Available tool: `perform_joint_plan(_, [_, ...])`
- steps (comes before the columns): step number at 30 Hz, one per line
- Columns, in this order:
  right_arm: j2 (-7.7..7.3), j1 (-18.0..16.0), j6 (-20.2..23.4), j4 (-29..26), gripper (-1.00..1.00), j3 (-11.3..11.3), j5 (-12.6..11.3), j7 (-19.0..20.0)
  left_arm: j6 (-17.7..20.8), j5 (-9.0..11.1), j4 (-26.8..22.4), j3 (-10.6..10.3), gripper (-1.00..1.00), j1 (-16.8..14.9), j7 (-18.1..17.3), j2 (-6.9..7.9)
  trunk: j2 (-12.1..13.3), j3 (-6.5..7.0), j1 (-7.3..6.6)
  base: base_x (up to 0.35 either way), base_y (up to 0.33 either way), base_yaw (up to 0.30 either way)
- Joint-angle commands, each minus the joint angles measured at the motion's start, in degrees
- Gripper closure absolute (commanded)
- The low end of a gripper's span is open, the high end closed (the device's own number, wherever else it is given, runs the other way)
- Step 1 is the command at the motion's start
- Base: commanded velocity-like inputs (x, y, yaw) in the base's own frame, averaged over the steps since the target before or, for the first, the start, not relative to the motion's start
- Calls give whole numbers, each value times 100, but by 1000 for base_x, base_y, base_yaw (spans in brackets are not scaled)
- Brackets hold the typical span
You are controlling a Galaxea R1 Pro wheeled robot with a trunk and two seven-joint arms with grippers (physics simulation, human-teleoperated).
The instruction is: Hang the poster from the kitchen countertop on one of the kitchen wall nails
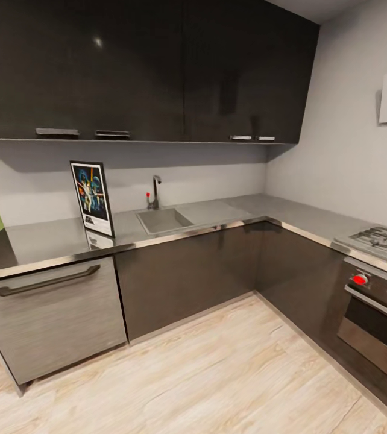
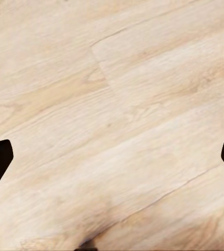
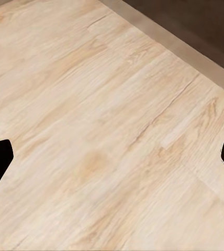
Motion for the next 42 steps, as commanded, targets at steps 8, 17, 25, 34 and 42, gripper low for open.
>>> perform_joint_plan(8, [1,-4,-20,6,-100,-9,2,0,-3,-2,-8,4,-100,2,-1,-1,-3,-5,3,257,-248,167])
perform_joint_plan(17, [1,-4,-20,6,-100,-9,2,0,-3,-6,-8,4,-100,2,-1,-1,-3,-5,3,257,-248,274])
perform_joint_plan(25, [1,-4,-20,7,-100,-9,2,0,-5,-2,-8,4,-100,2,-1,-1,-3,-5,3,257,-248,282])
perform_joint_plan(34, [1,-4,-20,6,-100,-9,2,0,-15,0,-10,18,-100,2,-1,-1,-3,-5,3,183,-168,256])
perform_joint_plan(42, [-7,-4,-13,7,-100,-6,9,4,-301,22,-131,123,-100,2,-8,101,-3,-5,3,20,-17,50])
